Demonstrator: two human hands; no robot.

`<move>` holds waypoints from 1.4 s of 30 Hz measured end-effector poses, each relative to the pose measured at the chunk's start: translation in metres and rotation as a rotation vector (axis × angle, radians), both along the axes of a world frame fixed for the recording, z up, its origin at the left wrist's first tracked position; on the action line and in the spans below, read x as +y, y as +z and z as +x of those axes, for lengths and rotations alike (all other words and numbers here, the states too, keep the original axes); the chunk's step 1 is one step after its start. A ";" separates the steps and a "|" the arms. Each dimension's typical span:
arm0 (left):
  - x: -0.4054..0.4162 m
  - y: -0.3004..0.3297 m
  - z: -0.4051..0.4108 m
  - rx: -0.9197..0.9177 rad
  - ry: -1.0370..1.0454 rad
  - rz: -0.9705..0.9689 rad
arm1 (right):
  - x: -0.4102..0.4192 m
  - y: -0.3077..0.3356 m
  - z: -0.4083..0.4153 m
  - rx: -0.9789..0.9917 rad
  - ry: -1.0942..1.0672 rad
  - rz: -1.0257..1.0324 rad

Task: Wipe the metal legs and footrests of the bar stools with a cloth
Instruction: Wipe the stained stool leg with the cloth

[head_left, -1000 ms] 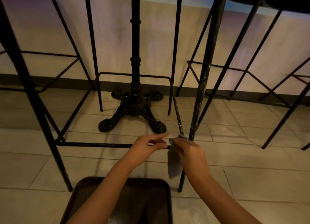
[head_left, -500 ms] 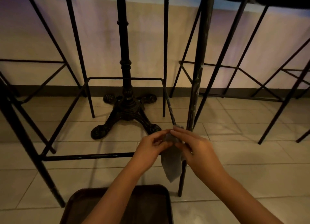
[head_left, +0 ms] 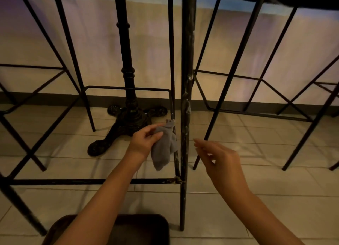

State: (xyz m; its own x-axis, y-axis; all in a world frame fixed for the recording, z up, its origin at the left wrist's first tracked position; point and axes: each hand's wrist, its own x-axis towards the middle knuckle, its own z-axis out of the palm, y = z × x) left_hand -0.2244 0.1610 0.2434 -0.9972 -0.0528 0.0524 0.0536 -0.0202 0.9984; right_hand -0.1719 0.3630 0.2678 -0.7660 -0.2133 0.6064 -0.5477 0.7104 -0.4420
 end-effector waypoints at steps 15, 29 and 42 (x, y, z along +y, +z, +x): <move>0.033 -0.008 -0.094 -0.033 0.279 -0.229 | 0.003 -0.040 -0.122 -0.022 0.045 0.084; 0.042 -0.028 -0.135 0.004 0.380 -0.773 | 0.008 -0.061 -0.164 -0.006 0.067 0.066; 0.053 -0.018 -0.137 0.022 0.234 -0.833 | -0.003 -0.076 -0.188 -0.086 0.168 0.049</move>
State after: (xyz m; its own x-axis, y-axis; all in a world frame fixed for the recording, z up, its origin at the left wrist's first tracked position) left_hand -0.3615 0.2145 0.2258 -0.9639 -0.1920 0.1843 -0.0155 0.7318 0.6813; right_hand -0.3594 0.3596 0.1920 -0.7660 -0.3700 0.5257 -0.6217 0.6345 -0.4593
